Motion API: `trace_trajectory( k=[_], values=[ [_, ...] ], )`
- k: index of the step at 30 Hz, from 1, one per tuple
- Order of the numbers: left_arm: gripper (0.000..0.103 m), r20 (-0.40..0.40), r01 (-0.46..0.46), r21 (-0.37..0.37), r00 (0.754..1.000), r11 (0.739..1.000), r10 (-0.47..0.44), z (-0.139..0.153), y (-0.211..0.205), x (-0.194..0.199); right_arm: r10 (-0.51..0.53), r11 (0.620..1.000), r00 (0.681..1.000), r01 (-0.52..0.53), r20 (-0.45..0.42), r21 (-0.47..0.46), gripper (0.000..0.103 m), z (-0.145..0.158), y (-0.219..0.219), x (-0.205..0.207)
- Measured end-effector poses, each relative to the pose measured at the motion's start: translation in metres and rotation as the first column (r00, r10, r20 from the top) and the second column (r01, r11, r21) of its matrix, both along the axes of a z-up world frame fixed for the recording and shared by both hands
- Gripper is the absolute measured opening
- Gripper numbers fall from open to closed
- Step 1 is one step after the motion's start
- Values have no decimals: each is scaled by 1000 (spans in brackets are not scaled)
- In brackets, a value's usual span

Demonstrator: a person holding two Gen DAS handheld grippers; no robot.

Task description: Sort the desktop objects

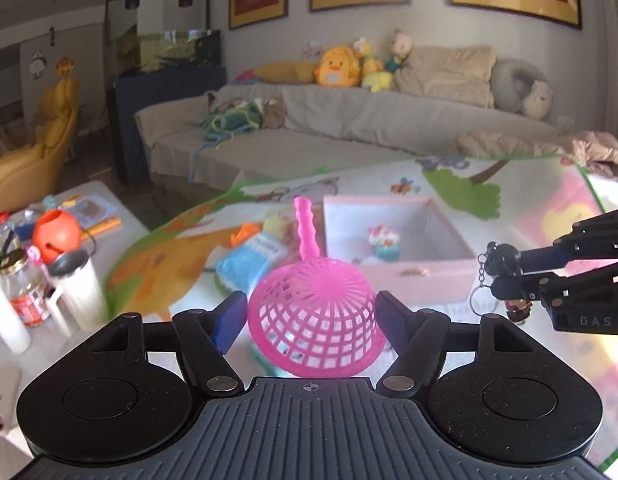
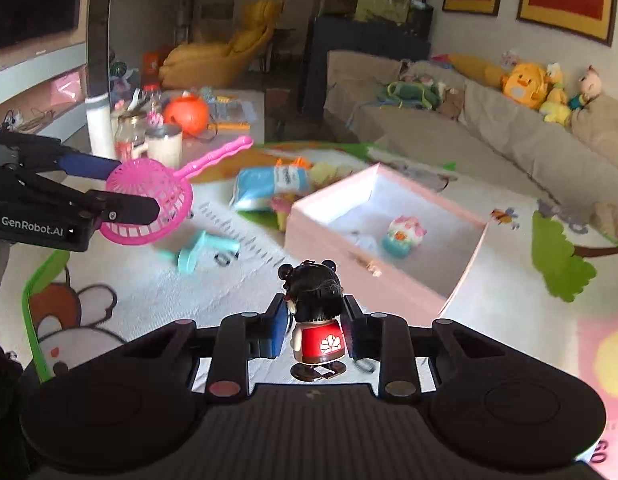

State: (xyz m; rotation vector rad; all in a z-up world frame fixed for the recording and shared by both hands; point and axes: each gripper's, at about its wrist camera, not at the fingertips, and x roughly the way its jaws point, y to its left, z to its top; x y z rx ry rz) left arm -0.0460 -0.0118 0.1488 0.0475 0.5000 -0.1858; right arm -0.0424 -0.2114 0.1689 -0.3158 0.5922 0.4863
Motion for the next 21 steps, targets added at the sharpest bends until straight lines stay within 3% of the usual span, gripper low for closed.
trace_trajectory(
  k=[4,7,9,12,15,21],
  values=[
    [76,46,68,-30,997,997,-67,24,-27,40,-55,997,993,48,108,60,28,48,-23,21],
    [76,10,91,-39,996,995,-90,24,-55,100,-112,993,982,105,149,55,28,58,-28,58],
    [77,-60,84,-48,994,995,-87,16,-69,140,-142,990,979,137,144,44,28,55,-28,89],
    [85,-129,38,-35,991,999,-42,1,-78,173,-158,987,985,156,62,46,33,35,-29,132],
    [95,-137,16,-22,990,1000,-19,-13,-71,173,-177,983,984,177,7,40,33,13,-31,149],
    [95,-199,-40,16,979,999,43,-42,-44,167,-152,988,988,153,-29,21,39,-11,-16,145]
  ],
)
